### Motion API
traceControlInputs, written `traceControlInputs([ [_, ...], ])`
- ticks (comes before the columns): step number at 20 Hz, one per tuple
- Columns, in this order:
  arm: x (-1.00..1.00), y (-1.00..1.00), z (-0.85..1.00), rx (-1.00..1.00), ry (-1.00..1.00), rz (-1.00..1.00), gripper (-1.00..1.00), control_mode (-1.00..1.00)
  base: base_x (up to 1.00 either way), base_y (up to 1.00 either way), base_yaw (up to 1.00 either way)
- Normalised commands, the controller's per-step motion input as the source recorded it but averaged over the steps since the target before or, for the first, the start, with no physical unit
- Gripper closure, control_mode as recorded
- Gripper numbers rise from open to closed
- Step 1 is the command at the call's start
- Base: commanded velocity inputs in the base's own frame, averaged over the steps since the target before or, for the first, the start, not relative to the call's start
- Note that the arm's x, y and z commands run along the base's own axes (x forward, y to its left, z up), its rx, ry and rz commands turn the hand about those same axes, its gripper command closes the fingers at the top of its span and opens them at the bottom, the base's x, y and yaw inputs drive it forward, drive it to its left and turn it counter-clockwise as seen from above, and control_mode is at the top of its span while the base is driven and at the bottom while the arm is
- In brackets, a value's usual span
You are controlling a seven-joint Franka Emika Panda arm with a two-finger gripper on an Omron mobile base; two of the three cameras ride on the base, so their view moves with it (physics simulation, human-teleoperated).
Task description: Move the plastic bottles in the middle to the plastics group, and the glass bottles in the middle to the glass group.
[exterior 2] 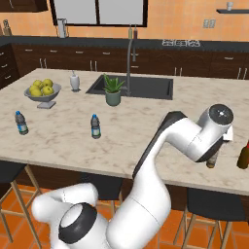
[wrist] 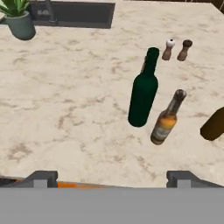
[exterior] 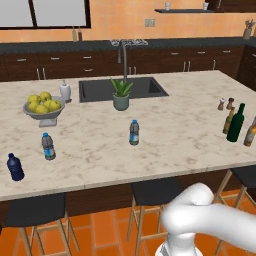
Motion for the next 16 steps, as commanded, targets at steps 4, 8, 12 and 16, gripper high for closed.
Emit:
traceControlInputs([
  [4, -0.11, 1.0, 0.09, -0.16, 0.03, 0.11, -1.0, -1.0, 0.0, 0.0, 0.0],
  [8, -0.04, 1.0, 0.15, -0.12, 0.06, 0.08, -1.0, -1.0, 0.0, 0.0, 0.0],
  [12, 0.17, 1.0, 0.34, -0.01, 0.01, 0.05, -1.0, -1.0, 0.0, 0.0, 0.0],
  [16, 0.48, 1.0, 0.09, 0.12, -0.19, 0.0, -1.0, -1.0, 0.0, 0.0, 0.0],
])
